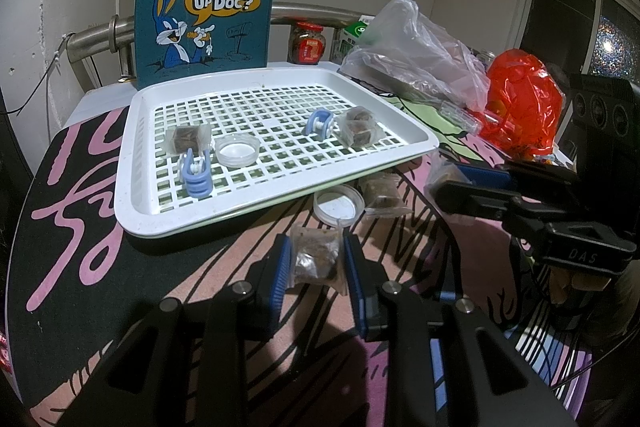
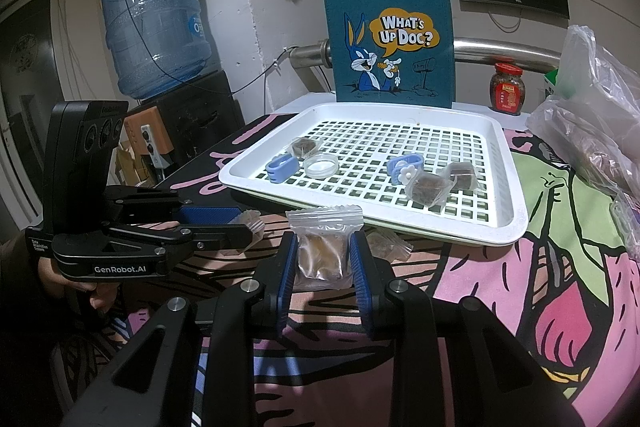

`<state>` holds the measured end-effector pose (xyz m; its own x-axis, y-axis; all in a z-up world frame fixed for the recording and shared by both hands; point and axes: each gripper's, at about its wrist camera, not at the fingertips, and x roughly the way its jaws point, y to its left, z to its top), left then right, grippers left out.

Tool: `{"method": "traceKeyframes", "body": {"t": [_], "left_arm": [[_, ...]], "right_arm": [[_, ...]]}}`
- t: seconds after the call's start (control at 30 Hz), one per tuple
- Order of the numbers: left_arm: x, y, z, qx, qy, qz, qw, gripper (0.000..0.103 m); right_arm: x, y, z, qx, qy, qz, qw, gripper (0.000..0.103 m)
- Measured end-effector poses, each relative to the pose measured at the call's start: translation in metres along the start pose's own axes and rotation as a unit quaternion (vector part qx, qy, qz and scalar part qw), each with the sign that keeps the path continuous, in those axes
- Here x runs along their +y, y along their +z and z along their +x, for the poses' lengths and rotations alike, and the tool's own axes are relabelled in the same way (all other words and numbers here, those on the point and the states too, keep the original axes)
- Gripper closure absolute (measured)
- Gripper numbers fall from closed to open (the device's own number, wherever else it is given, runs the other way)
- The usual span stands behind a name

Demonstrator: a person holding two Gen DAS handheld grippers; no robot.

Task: Organize objects
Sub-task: 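Carry the clear box with the left gripper over the tray while the right gripper carries the zip bag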

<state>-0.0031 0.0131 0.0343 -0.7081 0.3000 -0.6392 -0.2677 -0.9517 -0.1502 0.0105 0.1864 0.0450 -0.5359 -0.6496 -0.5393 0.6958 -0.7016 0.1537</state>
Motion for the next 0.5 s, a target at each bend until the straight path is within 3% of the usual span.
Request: {"method": "traceKeyframes", "body": {"t": [0.33, 0.5], "left_arm": [[0.005, -0.001, 0.001, 0.007, -0.004, -0.012, 0.9999, 0.076], [0.017, 0.014, -0.016, -0.016, 0.002, -0.021, 0.9996, 0.076]], "right_arm": [[-0.004, 0.003, 0.004, 0.01, 0.002, 0.013, 1.0, 0.077], [-0.009, 0.025, -0.014, -0.02, 0.003, 0.014, 1.0, 0.077]]}}
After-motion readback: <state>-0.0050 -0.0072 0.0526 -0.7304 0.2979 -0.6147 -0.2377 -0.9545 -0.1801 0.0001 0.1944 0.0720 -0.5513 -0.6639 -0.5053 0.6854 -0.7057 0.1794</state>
